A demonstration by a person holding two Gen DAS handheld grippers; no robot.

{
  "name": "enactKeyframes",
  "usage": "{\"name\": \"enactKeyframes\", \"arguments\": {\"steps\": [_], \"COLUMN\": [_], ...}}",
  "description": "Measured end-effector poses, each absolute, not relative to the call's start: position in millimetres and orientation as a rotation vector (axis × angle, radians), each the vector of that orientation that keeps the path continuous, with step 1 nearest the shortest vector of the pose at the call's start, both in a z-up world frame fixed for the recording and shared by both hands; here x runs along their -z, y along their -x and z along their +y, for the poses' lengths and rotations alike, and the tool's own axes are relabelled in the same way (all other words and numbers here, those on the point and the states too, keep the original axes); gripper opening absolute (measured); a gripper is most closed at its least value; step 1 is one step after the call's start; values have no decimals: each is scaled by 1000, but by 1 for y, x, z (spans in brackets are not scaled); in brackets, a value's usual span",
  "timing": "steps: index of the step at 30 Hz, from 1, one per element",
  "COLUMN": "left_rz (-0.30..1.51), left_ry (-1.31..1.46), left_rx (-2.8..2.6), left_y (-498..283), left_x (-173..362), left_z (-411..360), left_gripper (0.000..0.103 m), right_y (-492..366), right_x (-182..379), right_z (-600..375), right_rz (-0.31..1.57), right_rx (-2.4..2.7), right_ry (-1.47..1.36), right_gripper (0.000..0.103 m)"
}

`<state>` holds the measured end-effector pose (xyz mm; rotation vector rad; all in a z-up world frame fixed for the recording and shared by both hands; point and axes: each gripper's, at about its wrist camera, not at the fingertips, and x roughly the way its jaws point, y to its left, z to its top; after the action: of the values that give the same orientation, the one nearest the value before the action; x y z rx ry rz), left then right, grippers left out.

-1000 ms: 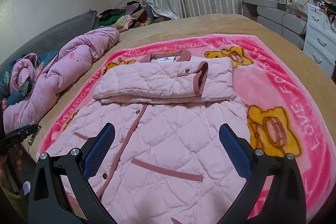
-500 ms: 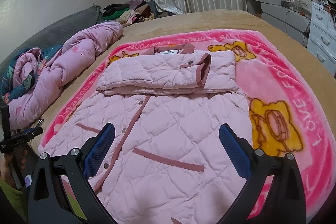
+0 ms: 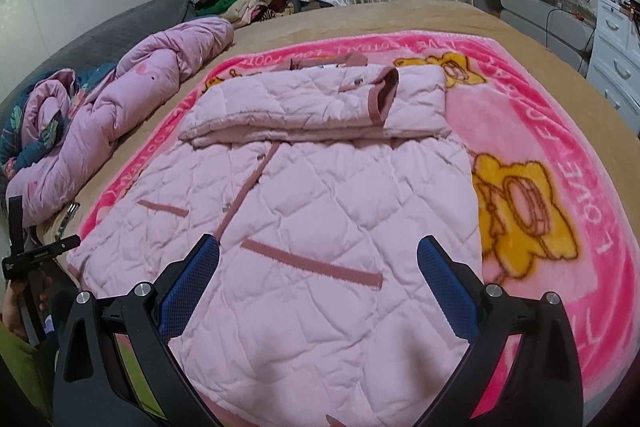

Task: Fold large clothes
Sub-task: 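Move both tools to the ribbed hem and close them on it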

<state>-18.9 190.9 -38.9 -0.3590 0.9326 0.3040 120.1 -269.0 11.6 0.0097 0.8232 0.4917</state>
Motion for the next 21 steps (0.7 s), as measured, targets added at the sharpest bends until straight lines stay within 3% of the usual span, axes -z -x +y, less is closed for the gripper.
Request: {"name": "enactKeyframes", "arguments": {"steps": [14, 17, 18, 19, 21], "left_rz": [944, 942, 940, 934, 925], "left_ry": [466, 497, 509, 524, 519], "left_rx": [-250, -222, -211, -191, -185], "left_y": [39, 42, 41, 41, 42], "left_x": [65, 70, 71, 71, 69], "left_z": [200, 200, 199, 198, 194], "left_gripper": [93, 80, 72, 56, 52], "right_y": [-112, -111, -110, -109, -108], "right_x": [3, 6, 7, 9, 12], "right_z": [-288, -293, -296, -299, -305], "right_rz": [863, 873, 878, 883, 892], "right_rx": [-463, -451, -445, -440, -427], "right_ry": [-17, -19, -19, -16, -11], "right_gripper": [99, 99, 99, 99, 99]}}
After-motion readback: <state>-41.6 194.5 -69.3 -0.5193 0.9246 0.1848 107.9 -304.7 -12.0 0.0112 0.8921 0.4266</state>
